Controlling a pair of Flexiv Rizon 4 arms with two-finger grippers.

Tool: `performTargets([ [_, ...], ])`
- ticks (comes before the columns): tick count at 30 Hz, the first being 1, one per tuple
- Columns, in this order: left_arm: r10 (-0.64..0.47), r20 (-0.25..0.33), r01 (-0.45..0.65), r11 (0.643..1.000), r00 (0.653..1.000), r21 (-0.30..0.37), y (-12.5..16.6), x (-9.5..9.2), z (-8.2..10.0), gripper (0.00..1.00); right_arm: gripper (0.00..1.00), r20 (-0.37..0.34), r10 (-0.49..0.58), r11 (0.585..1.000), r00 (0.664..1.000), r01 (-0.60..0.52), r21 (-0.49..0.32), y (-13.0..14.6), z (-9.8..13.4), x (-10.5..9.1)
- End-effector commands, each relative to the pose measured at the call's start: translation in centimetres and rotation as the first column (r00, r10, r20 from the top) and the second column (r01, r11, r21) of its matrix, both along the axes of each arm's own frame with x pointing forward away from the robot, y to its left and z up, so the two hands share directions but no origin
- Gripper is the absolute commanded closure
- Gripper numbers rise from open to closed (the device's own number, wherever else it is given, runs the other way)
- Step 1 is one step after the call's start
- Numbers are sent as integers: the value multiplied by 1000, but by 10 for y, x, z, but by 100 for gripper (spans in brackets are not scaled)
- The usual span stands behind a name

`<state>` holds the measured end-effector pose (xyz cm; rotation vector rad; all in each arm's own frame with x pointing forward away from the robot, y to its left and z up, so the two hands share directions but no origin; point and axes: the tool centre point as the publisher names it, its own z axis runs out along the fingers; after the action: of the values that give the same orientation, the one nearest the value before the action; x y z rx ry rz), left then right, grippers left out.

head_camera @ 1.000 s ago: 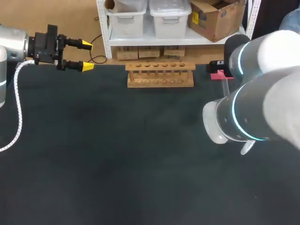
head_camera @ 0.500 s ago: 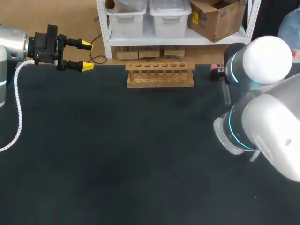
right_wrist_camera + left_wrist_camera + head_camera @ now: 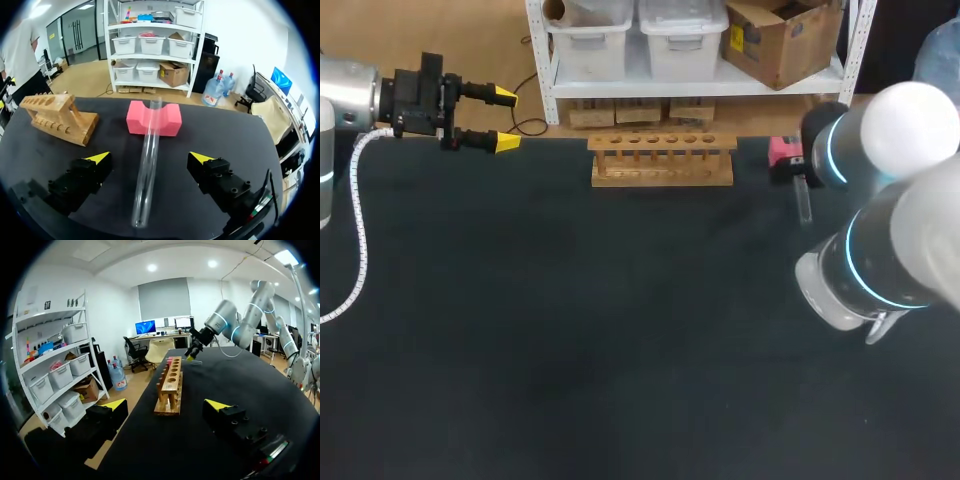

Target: Grasp the test tube, adjust it, and insert it.

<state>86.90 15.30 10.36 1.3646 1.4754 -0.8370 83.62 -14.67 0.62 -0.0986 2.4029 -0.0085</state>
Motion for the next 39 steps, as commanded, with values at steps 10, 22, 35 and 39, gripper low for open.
performTargets([
  [10,-2,1,2,1000,1000,-1,0,1,-1,0,19,-21,21,999,1000,-20,33,-2,-9,9],
  [22,-2,1,2,1000,1000,-1,0,1,-1,0,56,-43,31,999,999,-30,16,-2,-19,18],
  [35,-2,1,2,1000,1000,-1,0,1,-1,0,63,-56,16,1000,998,-16,9,-3,-22,19],
  [39,-2,1,2,1000,1000,-1,0,1,-1,0,67,-60,14,1000,998,-13,7,-2,-24,18],
])
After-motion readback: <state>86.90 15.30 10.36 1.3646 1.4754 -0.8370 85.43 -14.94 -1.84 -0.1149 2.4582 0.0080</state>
